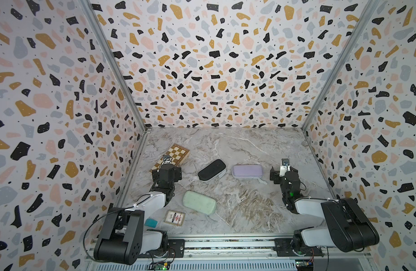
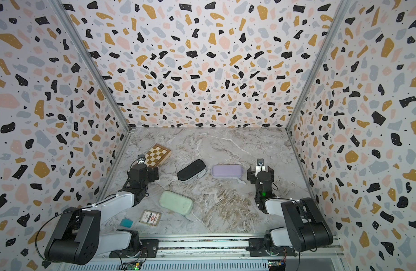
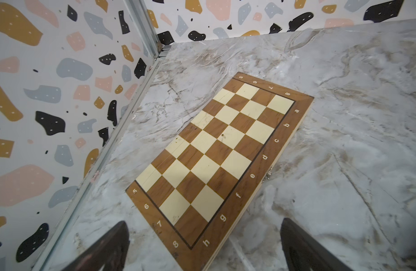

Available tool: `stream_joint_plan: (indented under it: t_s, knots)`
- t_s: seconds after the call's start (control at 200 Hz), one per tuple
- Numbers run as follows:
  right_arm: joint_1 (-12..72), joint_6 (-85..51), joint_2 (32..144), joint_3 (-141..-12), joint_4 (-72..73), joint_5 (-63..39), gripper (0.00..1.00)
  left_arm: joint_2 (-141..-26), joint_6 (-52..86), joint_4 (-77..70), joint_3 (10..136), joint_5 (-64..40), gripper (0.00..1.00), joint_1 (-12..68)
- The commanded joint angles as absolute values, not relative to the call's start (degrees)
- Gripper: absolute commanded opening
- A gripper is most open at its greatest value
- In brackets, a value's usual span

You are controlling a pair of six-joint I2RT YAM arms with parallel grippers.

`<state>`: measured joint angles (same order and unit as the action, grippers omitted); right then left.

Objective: Put umbrellas into zippered umbrella sleeves
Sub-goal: Reset both arms

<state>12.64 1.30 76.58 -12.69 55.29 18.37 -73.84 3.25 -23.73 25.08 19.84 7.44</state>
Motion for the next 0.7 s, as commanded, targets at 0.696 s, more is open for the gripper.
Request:
stream_joint_plan:
  t_s: [0.696]
  knots:
    - [4.36,-0.09,85.05,-12.22,70.24,3.58,1.00,-81.30,0.97,-45.38,19.42,7.29,0.99,2.55]
